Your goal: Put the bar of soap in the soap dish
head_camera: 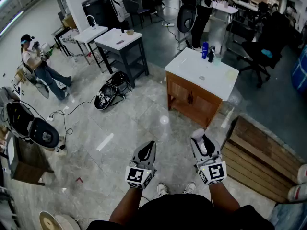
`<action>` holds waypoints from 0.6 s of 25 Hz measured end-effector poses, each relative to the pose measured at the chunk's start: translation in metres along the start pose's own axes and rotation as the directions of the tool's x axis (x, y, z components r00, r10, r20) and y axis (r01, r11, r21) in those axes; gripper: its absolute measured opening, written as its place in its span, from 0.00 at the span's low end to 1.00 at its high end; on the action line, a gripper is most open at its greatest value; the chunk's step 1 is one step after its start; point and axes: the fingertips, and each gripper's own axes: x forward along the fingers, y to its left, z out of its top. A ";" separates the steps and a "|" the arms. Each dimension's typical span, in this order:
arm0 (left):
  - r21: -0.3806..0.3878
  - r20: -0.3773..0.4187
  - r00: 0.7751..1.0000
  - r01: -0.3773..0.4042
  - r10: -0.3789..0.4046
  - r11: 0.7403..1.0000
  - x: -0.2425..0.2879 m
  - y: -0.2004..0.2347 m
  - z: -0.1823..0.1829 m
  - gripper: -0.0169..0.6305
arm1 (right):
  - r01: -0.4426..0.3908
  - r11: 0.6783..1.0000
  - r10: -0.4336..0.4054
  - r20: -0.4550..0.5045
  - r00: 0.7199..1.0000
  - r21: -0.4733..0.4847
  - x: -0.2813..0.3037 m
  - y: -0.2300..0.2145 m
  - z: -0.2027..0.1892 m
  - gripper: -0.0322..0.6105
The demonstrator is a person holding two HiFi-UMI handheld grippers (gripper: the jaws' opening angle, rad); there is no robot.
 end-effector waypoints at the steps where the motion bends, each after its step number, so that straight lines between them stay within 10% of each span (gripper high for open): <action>1: 0.009 -0.004 1.000 0.003 -0.003 1.000 0.001 0.000 0.000 0.06 | 0.005 1.000 -0.005 -0.003 1.000 0.002 0.000 0.000 -0.001 0.34; 15: 0.007 -0.007 1.000 0.000 0.000 1.000 -0.023 0.025 -0.004 0.06 | 0.009 1.000 -0.008 0.024 1.000 -0.029 0.012 0.034 0.006 0.34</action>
